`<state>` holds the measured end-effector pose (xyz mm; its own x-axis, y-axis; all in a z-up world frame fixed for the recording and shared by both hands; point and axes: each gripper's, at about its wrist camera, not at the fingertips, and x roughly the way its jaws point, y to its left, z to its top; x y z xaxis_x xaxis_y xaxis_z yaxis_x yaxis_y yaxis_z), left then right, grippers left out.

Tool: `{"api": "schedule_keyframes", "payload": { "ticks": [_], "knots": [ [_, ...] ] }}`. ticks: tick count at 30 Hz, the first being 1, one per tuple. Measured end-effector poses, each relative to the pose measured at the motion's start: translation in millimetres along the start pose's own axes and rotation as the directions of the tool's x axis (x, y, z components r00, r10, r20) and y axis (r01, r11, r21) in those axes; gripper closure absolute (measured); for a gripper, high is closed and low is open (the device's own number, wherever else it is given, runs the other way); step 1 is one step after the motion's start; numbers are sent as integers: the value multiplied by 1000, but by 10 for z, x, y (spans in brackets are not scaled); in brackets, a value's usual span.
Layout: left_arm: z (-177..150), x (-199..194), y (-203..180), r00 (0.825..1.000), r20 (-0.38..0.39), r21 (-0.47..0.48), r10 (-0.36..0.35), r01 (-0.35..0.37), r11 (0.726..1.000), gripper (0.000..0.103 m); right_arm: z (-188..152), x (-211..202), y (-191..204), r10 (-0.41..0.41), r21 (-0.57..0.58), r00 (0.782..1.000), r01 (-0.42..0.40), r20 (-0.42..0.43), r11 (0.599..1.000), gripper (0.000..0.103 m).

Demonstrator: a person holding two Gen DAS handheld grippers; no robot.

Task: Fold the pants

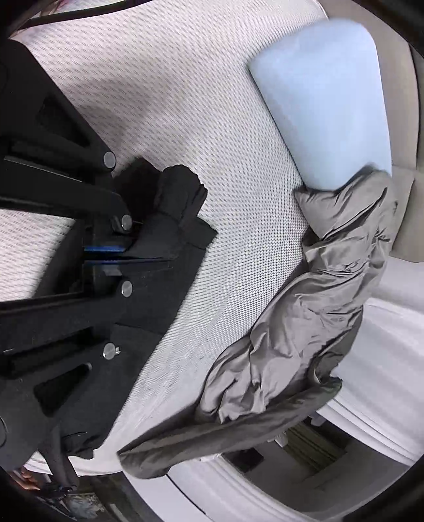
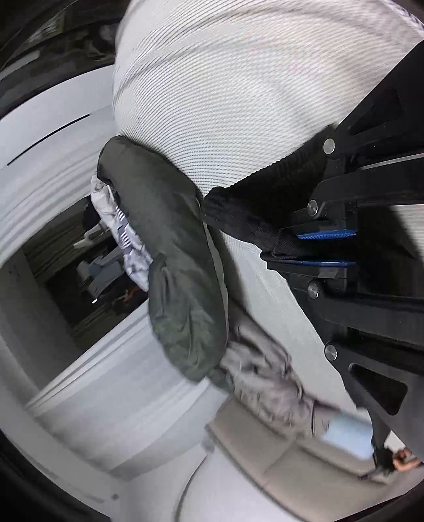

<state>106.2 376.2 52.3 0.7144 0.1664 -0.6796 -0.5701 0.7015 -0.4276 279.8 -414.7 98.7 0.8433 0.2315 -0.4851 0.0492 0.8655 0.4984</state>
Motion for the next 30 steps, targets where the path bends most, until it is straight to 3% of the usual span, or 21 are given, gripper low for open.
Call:
{"api": "schedule_keyframes", "payload": {
  "ticks": [4,5,7,8,9,11,13,16,18,22,28,30],
  "knots": [
    [288,657,-227,996,-28,40,79,-78,996,97,237,844,154,-93,-23,993,92,-73,995,92],
    [328,813,-251,994,-49,49,94,-91,995,85,243,1000,169,-121,-30,989,119,-84,992,88],
    [385,1048,-223,993,-70,32,97,-95,995,77,222,1252,184,-212,-43,975,209,-73,977,59],
    [403,1091,-208,994,-71,14,87,-86,996,70,203,1267,186,-222,-34,973,221,-61,975,55],
    [362,1093,-169,995,-66,8,77,-77,997,65,167,1255,187,-220,-22,974,219,-58,975,50],
    [307,995,-158,996,-34,12,78,-77,997,37,49,1146,234,-174,-18,983,173,-54,985,42],
    [190,799,-147,995,13,25,96,-97,995,30,-100,1012,295,-134,-35,990,132,-55,991,35],
    [-34,508,-96,999,16,7,28,-28,1000,30,-371,815,366,-62,-42,995,59,-83,997,22],
    [-253,332,-66,1000,10,-21,-22,22,1000,30,-534,708,438,-16,-63,991,7,-135,998,22],
    [-833,91,43,993,-52,-90,-111,106,990,30,-1048,280,420,74,-9,986,-76,-147,997,15],
    [-1457,285,-12,955,-174,-156,-242,216,964,33,-1538,14,238,147,74,964,-133,-224,988,15],
    [-1524,385,-35,954,-179,-175,-242,211,962,34,-1595,-1,181,152,82,957,-135,-247,987,15]
  ]
}}
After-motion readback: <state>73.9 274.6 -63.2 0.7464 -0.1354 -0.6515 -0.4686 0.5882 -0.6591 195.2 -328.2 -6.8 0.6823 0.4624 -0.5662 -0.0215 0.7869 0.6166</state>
